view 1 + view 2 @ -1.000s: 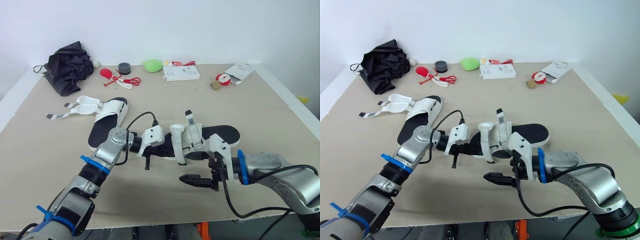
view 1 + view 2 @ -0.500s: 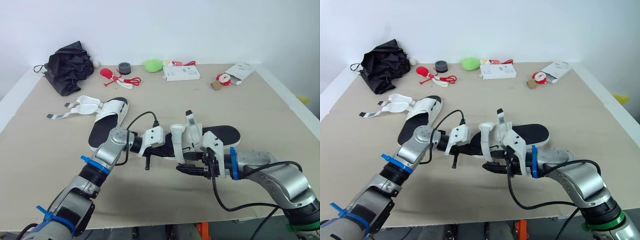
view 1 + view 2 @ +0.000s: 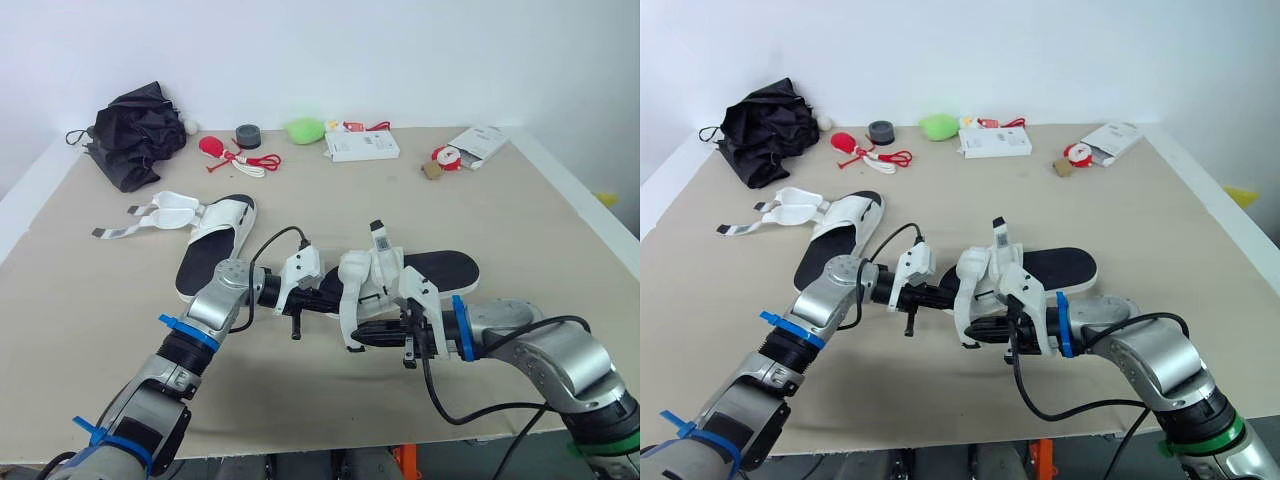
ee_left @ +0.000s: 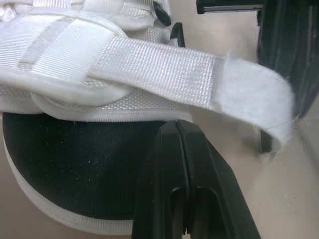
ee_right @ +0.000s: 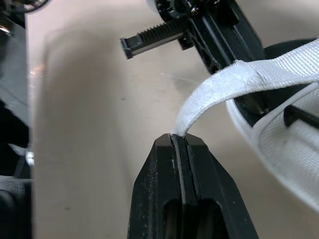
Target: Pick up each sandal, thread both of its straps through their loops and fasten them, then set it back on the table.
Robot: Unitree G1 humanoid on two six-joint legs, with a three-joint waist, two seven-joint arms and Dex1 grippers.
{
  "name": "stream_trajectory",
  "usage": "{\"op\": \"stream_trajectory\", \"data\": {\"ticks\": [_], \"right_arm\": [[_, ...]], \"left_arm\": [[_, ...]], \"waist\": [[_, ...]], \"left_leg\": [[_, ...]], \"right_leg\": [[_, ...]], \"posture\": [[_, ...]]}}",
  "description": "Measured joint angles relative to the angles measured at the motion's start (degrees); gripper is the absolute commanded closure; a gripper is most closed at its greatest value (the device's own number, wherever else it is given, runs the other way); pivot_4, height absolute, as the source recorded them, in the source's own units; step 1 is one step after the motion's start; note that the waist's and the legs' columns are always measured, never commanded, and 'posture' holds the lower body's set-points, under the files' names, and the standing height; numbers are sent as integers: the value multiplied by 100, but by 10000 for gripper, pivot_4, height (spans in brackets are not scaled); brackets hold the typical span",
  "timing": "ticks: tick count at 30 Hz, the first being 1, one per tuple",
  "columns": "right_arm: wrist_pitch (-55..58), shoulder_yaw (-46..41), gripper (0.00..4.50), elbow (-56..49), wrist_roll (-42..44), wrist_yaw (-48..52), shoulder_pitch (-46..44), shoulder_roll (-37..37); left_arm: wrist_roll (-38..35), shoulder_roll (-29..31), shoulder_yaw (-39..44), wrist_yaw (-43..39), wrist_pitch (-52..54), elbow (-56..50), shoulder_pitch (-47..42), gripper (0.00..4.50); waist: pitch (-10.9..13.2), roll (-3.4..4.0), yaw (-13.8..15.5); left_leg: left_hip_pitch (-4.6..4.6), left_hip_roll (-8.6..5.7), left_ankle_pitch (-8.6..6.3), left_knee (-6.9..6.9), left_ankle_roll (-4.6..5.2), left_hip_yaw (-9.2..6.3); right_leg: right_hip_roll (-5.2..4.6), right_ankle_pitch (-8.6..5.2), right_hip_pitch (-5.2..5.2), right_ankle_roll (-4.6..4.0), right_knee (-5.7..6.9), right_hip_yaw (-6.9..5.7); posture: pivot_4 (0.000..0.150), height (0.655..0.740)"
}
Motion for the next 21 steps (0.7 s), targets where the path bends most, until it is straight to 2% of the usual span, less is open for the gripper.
{"op": "stream_trajectory", "data": {"ticks": [5, 7, 9, 10, 12, 20, 21], "right_arm": [[333, -320, 44407, 107, 375, 8, -361, 57], [845, -584, 44407, 521, 828, -63, -974, 231], [926, -622, 44407, 662, 869, -97, -1168, 282], [1069, -765, 44407, 969, 888, -202, -1539, 335], [1353, -774, 44407, 1760, 727, -398, -2265, 354], [2060, -401, 44407, 3261, 350, -358, -3019, 434], [2418, -391, 44407, 3488, 378, -304, -3108, 486]], "left_arm": [[2, 28, 4, -2, 7, -1, 3, 45000], [33, 82, -4, -16, -90, 0, 9, 45000], [49, 97, -4, -24, -117, 1, 4, 45000], [75, 97, -26, -26, -164, -2, -7, 45000], [93, 106, -60, -41, -250, 4, -7, 45000], [133, 53, -120, -20, -366, -7, -9, 45000], [134, 60, -118, 18, -367, -45, 21, 45000]], "waist": [[1, -1, -7], [1, -1, -10], [3, -3, -20], [4, -1, -15], [4, -1, -12], [3, 0, -4], [3, 0, -6]], "left_leg": [[0, 8, 0, 1, 0, 1], [1, 14, 0, 2, 0, -1], [-1, 19, 0, 2, 0, 9], [-1, 17, 2, 2, 2, 11], [-1, 17, 2, 3, 3, 12], [-19, 9, -3, 2, 6, 9], [-20, 8, -3, 2, 6, 12]], "right_leg": [[5, 2, -1, 0, 0, 2], [13, 8, -2, -13, 4, 5], [14, 14, -9, -19, 3, 9], [14, 18, -10, -20, 4, 8], [14, 18, -10, -23, 4, 11], [11, 49, -19, -35, 1, 14], [11, 50, -20, -32, 1, 15]], "posture": [[1500, 7400], [1500, 7400], [1500, 7400], [1500, 7400], [1500, 7400], [1500, 7400], [1500, 7400]]}}
